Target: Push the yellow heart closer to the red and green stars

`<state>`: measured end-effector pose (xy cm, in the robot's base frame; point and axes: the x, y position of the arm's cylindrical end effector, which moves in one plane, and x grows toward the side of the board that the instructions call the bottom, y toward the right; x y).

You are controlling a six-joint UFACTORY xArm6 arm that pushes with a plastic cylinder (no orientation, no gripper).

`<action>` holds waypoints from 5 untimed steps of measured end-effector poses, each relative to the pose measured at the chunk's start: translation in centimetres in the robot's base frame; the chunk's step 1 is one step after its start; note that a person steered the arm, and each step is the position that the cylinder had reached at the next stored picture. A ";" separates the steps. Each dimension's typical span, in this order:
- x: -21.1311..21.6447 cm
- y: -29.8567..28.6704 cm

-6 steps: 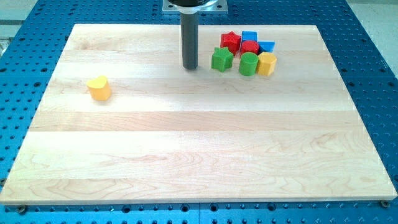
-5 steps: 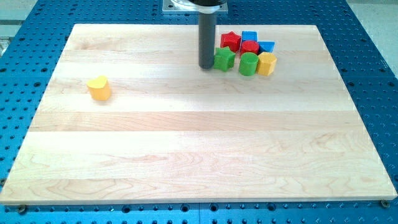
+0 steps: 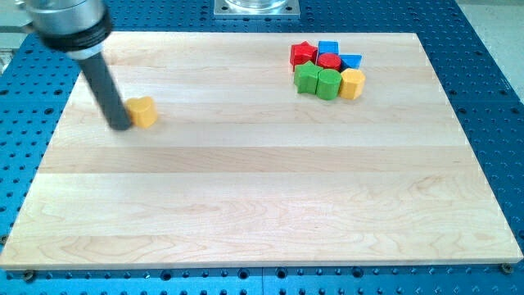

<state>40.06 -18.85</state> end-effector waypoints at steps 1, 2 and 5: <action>-1.8 7.8; -3.2 10.7; -8.3 13.0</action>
